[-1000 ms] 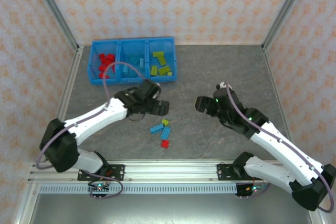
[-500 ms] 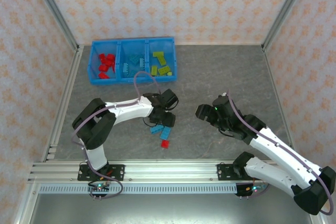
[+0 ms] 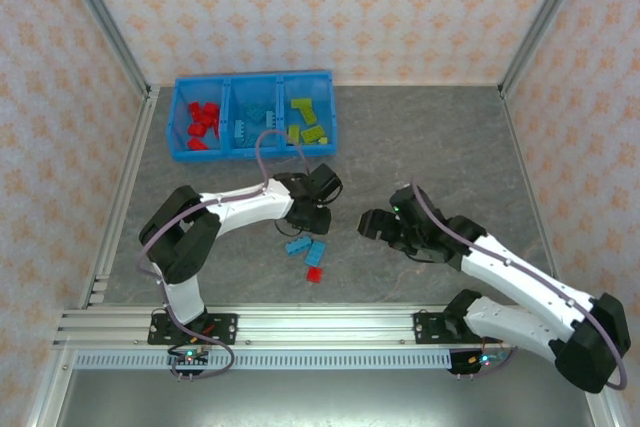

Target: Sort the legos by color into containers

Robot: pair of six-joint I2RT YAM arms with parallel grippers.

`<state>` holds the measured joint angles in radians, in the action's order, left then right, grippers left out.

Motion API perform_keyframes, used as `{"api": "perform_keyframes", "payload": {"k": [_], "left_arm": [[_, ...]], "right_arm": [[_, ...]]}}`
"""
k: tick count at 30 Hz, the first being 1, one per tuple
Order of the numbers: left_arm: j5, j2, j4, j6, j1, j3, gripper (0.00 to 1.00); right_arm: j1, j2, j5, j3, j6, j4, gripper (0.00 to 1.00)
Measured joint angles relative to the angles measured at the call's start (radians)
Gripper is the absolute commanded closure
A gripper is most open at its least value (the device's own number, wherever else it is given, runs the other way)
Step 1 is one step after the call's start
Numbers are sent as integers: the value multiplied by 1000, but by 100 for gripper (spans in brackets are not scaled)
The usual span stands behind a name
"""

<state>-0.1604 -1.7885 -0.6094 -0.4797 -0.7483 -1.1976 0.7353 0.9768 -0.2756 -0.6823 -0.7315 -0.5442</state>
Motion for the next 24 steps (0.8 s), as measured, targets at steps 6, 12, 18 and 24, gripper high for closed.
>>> {"api": "perform_keyframes", "payload": {"k": [6, 12, 18, 24], "left_arm": [[82, 10, -24, 56, 122, -190, 68], [285, -150, -13, 136, 224, -556, 66], [360, -459, -15, 206, 265, -931, 51], [377, -614, -103, 240, 271, -1128, 34]], "right_arm": [[39, 84, -23, -34, 15, 16, 15], [39, 82, 37, -58, 17, 13, 15], [39, 36, 87, -60, 1, -20, 16], [39, -37, 146, -60, -9, -57, 15]]}}
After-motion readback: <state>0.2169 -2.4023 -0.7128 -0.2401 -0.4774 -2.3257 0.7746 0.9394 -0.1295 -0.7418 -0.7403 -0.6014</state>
